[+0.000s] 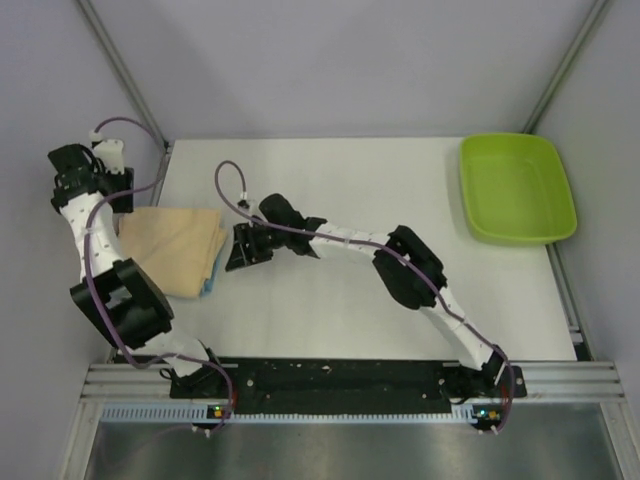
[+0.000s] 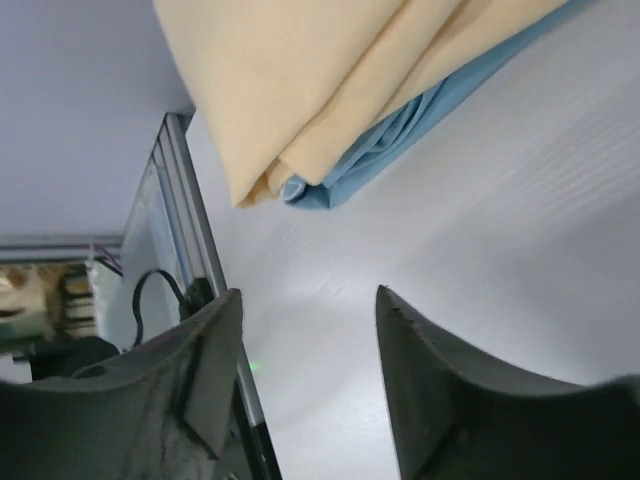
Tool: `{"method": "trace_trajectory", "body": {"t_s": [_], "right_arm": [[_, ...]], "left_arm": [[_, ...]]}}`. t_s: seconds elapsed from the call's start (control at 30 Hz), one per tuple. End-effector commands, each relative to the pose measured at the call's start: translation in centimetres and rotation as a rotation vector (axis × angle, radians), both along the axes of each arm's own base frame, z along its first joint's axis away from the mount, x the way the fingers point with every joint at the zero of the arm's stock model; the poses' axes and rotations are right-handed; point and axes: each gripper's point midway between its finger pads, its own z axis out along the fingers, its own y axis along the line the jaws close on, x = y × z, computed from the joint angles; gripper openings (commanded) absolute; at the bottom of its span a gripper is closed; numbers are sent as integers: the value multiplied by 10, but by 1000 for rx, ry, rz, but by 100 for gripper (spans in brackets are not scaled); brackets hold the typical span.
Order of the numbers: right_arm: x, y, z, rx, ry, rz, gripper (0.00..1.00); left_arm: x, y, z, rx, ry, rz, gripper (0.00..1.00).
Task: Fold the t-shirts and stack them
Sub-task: Smooth out wrinkles on the folded tshirt
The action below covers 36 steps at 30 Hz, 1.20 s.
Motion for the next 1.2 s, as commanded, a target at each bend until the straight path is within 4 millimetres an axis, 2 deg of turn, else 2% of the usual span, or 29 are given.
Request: {"method": "trace_trajectory", "body": {"t_s": [0.0,0.1,0.13,0.2,0.27,0.43,0.5,0.53,0.6,0.73,0.87,1.0,1.17], "right_arm": [[42,-45,110,101,-300,-61,65],[60,-97,120,32,-366,-136,99],[67,-116,129,19,-404,-168,99],[80,-158,134,-39,-449,-244,99],[90,-202,147,-87,-508,-330,99],[113,-320,158,-266,-630,-558,99],[116,-364,161,-324,-641,-642,99],[116,-387,154,-369,-632,-683,99],[114,-428,160,-412,-661,-776,99],[102,-475,156,-529,-743,-864,99],[93,-509,127,-656,-747,-916,99],[86,-524,110,-672,-756,-976,99],[85,-533,92,-665,-744,-1003,99]], "left_arm": [[-20,-79,-10,-111,27,-209,58],[-23,-138,-16,-144,40,-334,67],[-23,-155,-18,-143,45,-370,73],[-19,-192,-17,-130,43,-453,88],[-13,-221,-19,-93,38,-505,99],[6,-287,-27,-113,-62,-614,99],[15,-305,-30,-143,-112,-629,99],[16,-313,-35,-158,-121,-630,99],[21,-333,-37,-188,-163,-649,99],[26,-340,-52,-245,-227,-617,99],[15,-346,-80,-283,-238,-632,99],[5,-356,-101,-346,-250,-660,99],[9,-345,-114,-328,-236,-579,99]]}}
